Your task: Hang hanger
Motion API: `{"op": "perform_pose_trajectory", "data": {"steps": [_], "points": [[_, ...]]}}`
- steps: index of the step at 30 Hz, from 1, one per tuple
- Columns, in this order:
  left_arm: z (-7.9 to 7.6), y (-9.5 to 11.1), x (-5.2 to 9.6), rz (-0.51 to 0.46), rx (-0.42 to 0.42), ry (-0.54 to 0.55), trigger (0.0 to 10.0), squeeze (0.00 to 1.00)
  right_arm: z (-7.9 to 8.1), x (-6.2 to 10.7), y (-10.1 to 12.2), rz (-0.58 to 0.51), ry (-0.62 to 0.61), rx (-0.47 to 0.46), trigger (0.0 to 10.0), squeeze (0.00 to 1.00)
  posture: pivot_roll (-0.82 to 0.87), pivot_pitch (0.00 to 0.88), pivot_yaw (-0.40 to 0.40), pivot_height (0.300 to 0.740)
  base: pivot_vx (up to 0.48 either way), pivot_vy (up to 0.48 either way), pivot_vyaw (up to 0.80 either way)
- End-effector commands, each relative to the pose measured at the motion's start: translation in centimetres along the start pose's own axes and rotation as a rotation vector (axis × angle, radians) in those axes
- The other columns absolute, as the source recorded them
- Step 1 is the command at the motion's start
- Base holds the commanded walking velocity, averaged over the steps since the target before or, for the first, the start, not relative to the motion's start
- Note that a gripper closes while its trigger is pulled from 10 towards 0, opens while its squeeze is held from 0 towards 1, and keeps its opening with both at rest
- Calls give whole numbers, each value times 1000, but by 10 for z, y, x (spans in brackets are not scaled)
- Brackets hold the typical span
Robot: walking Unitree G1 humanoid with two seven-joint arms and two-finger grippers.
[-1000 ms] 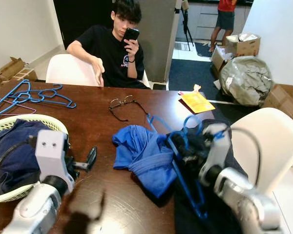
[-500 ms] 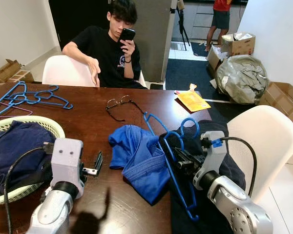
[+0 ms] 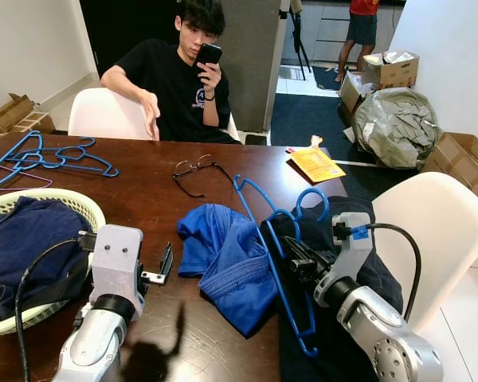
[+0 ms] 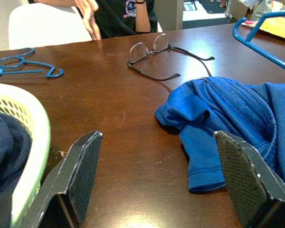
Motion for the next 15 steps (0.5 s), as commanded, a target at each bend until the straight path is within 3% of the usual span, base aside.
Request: {"op": "perform_pose_trajectory", "data": {"steps": [1,9,15], "points": [[-5,-1,-1,-2,17,-19,10000,0,-1,-1,-1,-9,-2,-17,10000,0,90,46,-25,740,0,0,0],[-11,-1,-3,-14,47,-40,10000,0,-3,-1,0,-17,-5,-14,10000,0,81,45,-34,740,0,0,0],[-19,-3,-7,-11,129,-75,10000,0,-5,-1,0,-3,0,-10,10000,0,70,42,-47,740,0,0,0]]}}
Point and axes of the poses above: a point about 5 cm out from each wrist's last joint towards the gripper, its own x axis pointing back from the gripper into the wrist, its own y axis along the axis of the wrist's last joint, z = x × y, the point moved 6 cm from there along -x, pointing out of the wrist towards the gripper, and after that the axes turned 9 degrees about -x, right-handed, at the moved point
